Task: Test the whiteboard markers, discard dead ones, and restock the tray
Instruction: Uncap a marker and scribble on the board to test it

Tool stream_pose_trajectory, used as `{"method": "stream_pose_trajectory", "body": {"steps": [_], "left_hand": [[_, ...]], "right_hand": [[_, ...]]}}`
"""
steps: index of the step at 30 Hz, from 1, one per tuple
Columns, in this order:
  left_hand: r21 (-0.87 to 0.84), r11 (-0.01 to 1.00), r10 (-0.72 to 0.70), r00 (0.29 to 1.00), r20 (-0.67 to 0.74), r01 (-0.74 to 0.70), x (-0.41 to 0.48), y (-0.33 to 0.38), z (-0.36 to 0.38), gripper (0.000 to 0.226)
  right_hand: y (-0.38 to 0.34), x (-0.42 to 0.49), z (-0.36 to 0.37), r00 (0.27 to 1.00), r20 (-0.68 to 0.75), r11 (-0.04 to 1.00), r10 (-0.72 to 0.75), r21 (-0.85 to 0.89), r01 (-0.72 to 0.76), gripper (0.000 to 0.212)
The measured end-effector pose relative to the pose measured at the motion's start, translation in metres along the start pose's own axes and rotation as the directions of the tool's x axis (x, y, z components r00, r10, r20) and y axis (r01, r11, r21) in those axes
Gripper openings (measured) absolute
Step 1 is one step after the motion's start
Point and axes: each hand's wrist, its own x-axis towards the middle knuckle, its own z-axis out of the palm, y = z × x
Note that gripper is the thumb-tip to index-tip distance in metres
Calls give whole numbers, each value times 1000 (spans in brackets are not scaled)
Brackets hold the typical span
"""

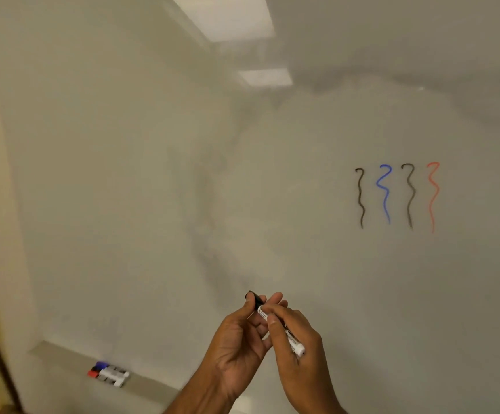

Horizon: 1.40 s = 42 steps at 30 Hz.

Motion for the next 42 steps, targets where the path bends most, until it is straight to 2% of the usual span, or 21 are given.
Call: {"method": "stream_pose_trajectory", "body": {"steps": [7, 11, 14, 21, 27, 32, 35, 39, 42], "left_hand": [[192, 980, 102, 968, -231, -57, -17, 1, -64, 21], [291, 950, 215, 915, -341, -115, -21, 22, -116, 27], [371, 924, 248, 885, -395, -93, -26, 43, -157, 32], [447, 895, 247, 821, -514, 11, -23, 113, -274, 34], [496, 859, 226, 776, -589, 126, -9, 161, -374, 28], [743, 628, 381, 741, -554, 233, 3, 180, -451, 23], [879, 389, 511, 728, -456, 277, 4, 177, -484, 31], [930, 72, 515, 785, -345, 361, 13, 171, -519, 43], [930, -149, 468, 852, -234, 337, 26, 166, -539, 50]], "right_hand": [[15, -33, 32, 979, 154, 985, 135, 84, -149, 18], [40, -45, 71, 960, 221, 984, 173, -77, -160, 23], [59, -49, 111, 940, 270, 967, 206, -204, -153, 23], [91, -61, 235, 886, 357, 913, 295, -378, -152, 32], [128, -61, 327, 859, 343, 856, 381, -481, -188, 22], [184, -61, 366, 834, 296, 806, 466, -530, -262, 17], [215, -62, 377, 814, 289, 777, 504, -563, -281, 15], [253, -66, 398, 787, 289, 741, 546, -605, -292, 15], [279, -69, 412, 782, 275, 718, 559, -632, -291, 15]]}}
